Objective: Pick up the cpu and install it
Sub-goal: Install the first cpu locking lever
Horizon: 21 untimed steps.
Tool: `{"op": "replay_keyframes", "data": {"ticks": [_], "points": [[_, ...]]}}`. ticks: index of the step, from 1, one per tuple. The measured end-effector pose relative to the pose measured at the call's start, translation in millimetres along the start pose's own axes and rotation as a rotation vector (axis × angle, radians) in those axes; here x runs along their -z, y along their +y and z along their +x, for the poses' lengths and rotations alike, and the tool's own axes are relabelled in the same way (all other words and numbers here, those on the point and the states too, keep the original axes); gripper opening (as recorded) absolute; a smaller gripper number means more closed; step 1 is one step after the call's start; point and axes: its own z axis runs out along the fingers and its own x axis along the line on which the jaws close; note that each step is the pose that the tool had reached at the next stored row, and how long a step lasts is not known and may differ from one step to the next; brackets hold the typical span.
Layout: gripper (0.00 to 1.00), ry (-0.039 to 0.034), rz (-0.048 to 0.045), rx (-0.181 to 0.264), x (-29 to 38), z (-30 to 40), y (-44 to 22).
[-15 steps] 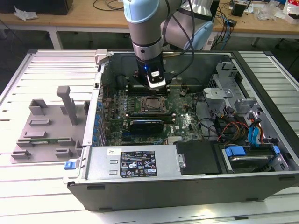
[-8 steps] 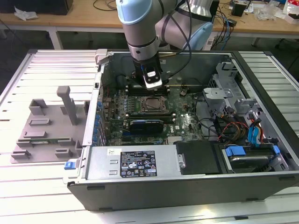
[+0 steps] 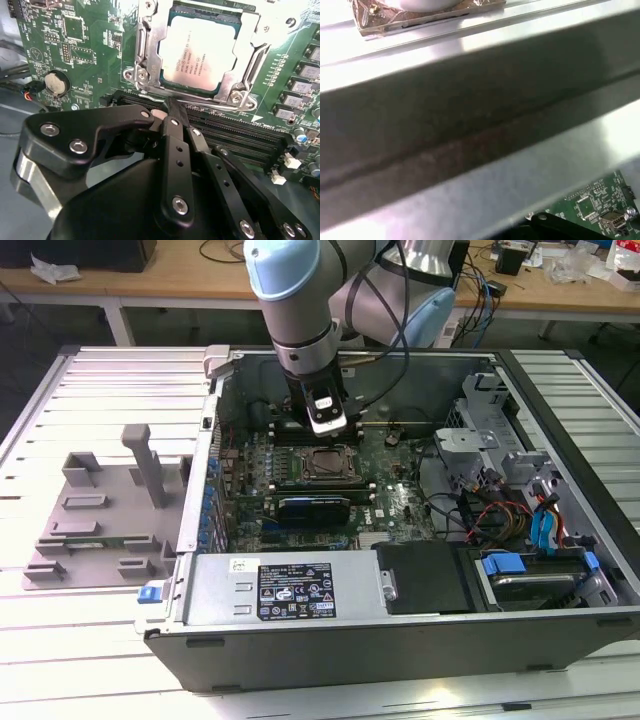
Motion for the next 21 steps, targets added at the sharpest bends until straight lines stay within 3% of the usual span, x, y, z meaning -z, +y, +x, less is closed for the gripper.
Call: {"op": "replay_keyframes", "data": {"ticks": [5,9,12,15,18,20,21], "points": [[0.11,-0.0013,-0.0004,0.0,0.4,-0.1,0.0],[0.11,-0.0012,-0.0001,0.0,8.6,-1.7,1.6],[0.11,-0.002,-0.0005,0.0,9.3,-1.1,1.9],[0.11,-0.0065,-0.0022,0.001,9.8,0.3,1.4],[0.11,-0.0181,-0.007,0.002,10.2,3.7,0.3],[0.11,-0.0377,-0.0134,0.005,8.8,5.4,-0.5],[0.11,-0.0433,-0.0138,0.006,8.5,5.7,-0.7]]}}
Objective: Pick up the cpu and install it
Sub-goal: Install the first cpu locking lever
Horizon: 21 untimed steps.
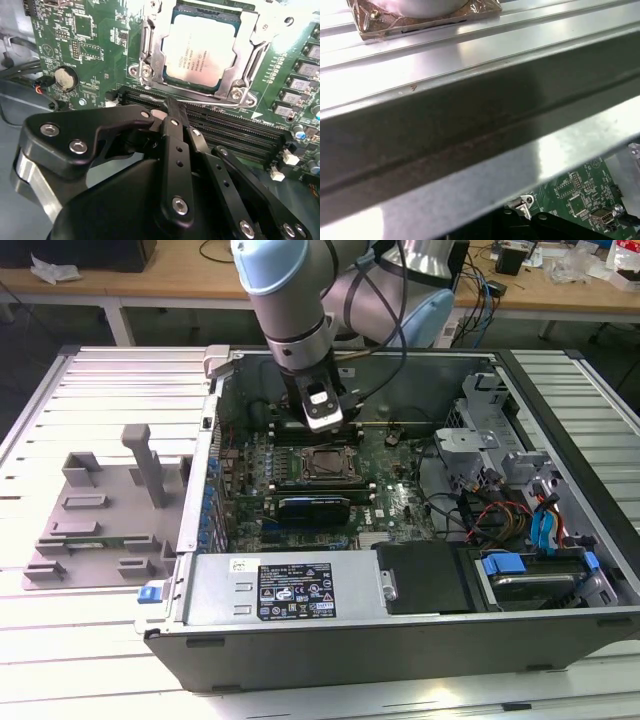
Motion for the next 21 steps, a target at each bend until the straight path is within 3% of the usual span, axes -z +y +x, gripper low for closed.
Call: {"op": "replay_keyframes", "data": {"ticks": [2,3,10,14,17,21], "points": [[0.11,-0.0136,0.0009,0.003,-1.1,1.0,-0.6],[0.11,-0.0163,0.0014,0.004,-1.8,1.5,-0.8],[0.11,-0.0264,0.0023,0.011,-7.0,4.7,-2.8],[0.11,-0.0285,0.0017,0.012,-8.7,3.6,-2.5],[0.11,-0.0295,0.0024,0.008,-11.7,-4.3,0.3],[0.11,-0.0298,0.0031,0.006,-11.9,-5.2,0.6]]}}
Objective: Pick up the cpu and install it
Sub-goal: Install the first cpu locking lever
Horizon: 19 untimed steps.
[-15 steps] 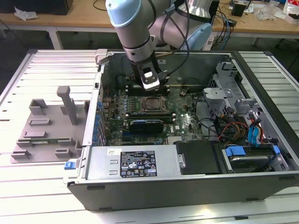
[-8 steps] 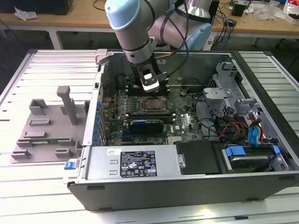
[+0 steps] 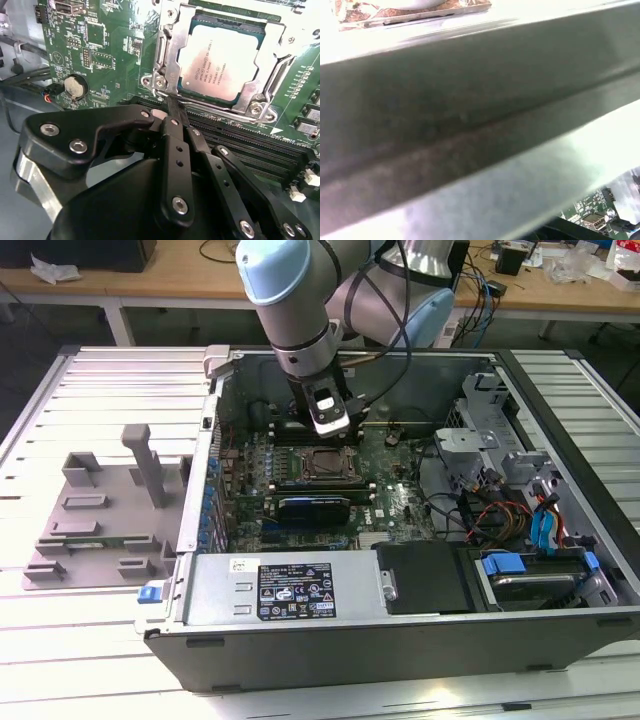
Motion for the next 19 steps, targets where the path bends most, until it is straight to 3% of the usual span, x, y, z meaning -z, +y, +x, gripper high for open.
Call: {"op": "replay_keyframes", "data": {"ticks": [4,7,8,10,14,16,19], "points": [[0.11,0.0005,-0.0014,0.0,3.1,-0.9,0.7],[0.11,0.0065,-0.0185,-0.007,3.9,-3.2,-4.9],[0.11,0.01,-0.029,-0.01,4.0,-3.5,-5.8],[0.11,0.0124,-0.0411,-0.014,3.4,-3.6,-6.3],[0.11,0.0129,-0.0448,-0.015,3.8,-4.1,-7.3],[0.11,0.0138,-0.0472,-0.016,13.4,-6.8,-5.3],[0.11,0.0147,-0.0495,-0.017,14.8,-2.6,-6.0]]}}
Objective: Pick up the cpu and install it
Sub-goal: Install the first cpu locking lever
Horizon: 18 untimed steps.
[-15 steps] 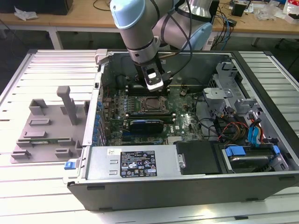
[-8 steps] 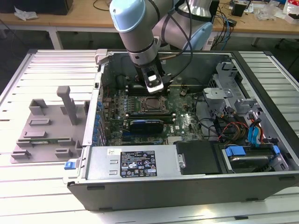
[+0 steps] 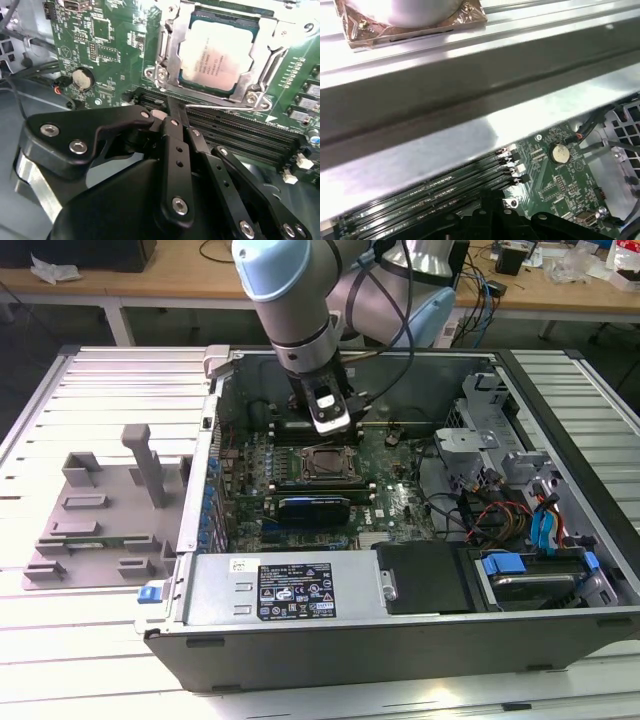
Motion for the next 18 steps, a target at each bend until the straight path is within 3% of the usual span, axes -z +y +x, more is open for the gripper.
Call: {"op": "replay_keyframes", "data": {"ticks": [6,11,13,14,16,17,18], "points": [[0.11,0.0,-0.0007,-0.001,2.1,10.3,-2.6],[0.11,0.0009,-0.0003,-0.003,-3.8,11.9,-4.2],[0.11,-0.0012,0.0035,-0.016,-3.9,11.8,-4.2],[0.11,-0.0058,0.0091,-0.036,-4.0,11.7,-4.2],[0.11,-0.0061,0.0104,-0.039,-4.1,11.4,-4.1],[0.11,-0.0047,0.011,-0.04,-4.1,11.3,-4.1],[0.11,0.0234,0.0214,-0.044,-4.7,10.2,-3.7]]}}
